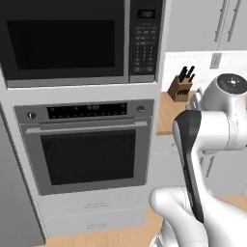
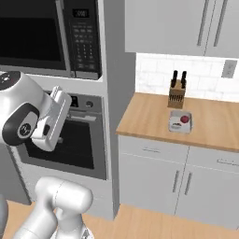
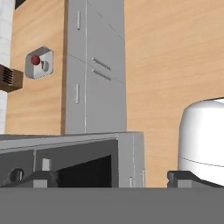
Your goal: Take the meat container that has the chicken drumstick and place it on the second highest rack of the freezer. Then take the vegetable container that has the tomato and mushroom and place it on the highest rack of the freezer.
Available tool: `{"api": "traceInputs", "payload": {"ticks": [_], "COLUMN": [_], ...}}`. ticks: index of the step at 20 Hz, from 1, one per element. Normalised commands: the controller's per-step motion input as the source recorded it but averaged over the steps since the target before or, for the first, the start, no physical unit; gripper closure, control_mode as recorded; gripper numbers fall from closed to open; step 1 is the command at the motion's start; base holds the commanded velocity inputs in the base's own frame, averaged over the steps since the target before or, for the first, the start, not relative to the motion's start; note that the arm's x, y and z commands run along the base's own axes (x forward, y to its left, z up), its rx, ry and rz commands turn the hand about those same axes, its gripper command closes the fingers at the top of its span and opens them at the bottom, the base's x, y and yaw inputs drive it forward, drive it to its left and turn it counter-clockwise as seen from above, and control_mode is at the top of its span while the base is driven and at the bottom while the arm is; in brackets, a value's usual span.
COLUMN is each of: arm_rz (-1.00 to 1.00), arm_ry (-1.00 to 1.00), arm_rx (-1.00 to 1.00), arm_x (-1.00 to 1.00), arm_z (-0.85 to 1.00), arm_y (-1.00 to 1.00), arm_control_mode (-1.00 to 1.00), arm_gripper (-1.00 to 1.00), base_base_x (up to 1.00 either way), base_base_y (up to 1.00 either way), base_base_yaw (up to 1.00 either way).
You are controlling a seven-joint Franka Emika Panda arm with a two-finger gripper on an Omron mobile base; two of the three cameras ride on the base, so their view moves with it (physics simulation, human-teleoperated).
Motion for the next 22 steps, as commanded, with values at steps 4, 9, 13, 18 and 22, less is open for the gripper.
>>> {"api": "traceInputs", "payload": {"ticks": [4,9,13,18,22], "arm_rz": [0.0,0.0,0.0,0.0,0.0], "arm_ry": [0.0,0.0,0.0,0.0,0.0], "arm_rx": [0.0,0.0,0.0,0.0,0.0], "arm_x": [0.0,0.0,0.0,0.0,0.0], "arm_z": [0.0,0.0,0.0,0.0,0.0], "arm_y": [0.0,0.0,0.0,0.0,0.0], "arm_control_mode": [1.0,1.0,1.0,1.0,1.0], "arm_gripper": [-1.0,-1.0,-1.0,-1.0,-1.0], "base_base_x": [0.34,0.34,0.28,0.07,0.0], "base_base_y": [-0.66,-0.59,-0.42,-0.61,-0.94], "base_base_yaw": [0.22,0.19,0.12,0.0,-0.27]}}
